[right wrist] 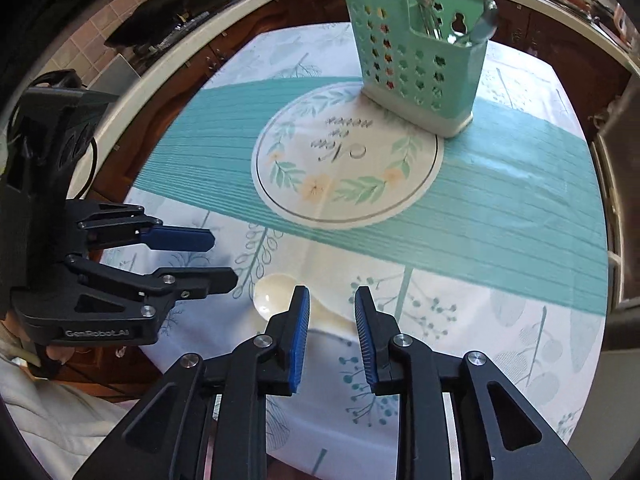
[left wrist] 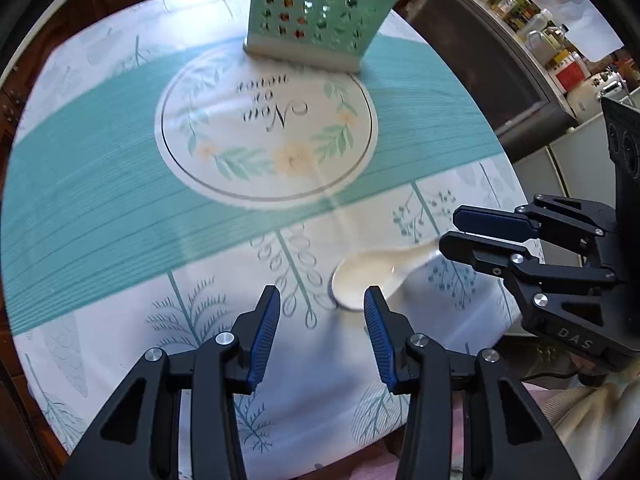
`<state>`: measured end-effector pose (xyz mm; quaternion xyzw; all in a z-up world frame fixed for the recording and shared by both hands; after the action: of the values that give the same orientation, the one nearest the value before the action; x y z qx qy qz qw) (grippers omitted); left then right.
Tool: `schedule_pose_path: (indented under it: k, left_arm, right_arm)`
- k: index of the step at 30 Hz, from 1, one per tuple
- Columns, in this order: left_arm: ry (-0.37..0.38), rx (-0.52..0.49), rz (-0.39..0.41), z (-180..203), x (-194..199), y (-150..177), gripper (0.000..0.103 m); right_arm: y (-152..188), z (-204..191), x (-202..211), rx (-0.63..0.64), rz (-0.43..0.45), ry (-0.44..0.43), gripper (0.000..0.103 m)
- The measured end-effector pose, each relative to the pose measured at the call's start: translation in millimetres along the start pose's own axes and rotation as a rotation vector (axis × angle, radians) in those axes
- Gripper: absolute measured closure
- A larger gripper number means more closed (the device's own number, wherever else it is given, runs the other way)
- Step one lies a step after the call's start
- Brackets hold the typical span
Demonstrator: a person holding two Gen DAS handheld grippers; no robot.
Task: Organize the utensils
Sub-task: 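Move both tools toward the white ceramic spoon on the tablecloth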
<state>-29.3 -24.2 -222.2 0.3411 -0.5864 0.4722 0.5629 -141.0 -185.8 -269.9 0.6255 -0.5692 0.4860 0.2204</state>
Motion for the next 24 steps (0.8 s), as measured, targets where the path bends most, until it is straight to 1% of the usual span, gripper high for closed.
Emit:
schedule_pose_path:
  k: [4,8,12,14,17,24]
  left_arm:
    - [0.048,-0.033,-0.037,-5.0,-10.9,10.5,0.061]
    - [0.093,-0.061,-0.044,-7.9,-18.6,12.6,0.061]
    - [0.133,-0.068,-0.049,-8.6,-23.6,11.0,0.061]
    - [0.152,-0.061,-0.053,-9.8,-24.5,9.6,0.061]
    - [0.191,-0.040,-0.047,-10.5,-25.2,6.7,0.061]
    - [0.269,0.004,-0.026,-1.3,-26.6,-1.1,0.061]
  right_arm:
    - [14.8,-4.7,-10.8,-0.073,0.002,0.008,0.079]
    - [24.7,-5.1,-17.6,-0.143,0.027,0.005,0.079]
    - [28.1,-2.1,-23.5,-0.180,0.070,0.058,0.080]
    - [29.2,2.8,-28.4,-0.215,0.069,0.074,0.080]
    - [30.9,6.5,-32.4,-0.246,0.064,0.074,0.080]
    - [31.8,10.8,-40.0,-0.261,0.049,0.072,0.080]
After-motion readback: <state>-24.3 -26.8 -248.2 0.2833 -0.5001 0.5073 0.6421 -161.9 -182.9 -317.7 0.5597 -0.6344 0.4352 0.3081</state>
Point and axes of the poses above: each gripper's, at about its wrist camera, not at the fingertips, and x roughly against the way its jaws point, z to its right, y to its underside, the point moved 2 cm from there along -x, roughly the way its jaws point, and after that the axes turned 12 degrees about -y, right-handed, at the moved point
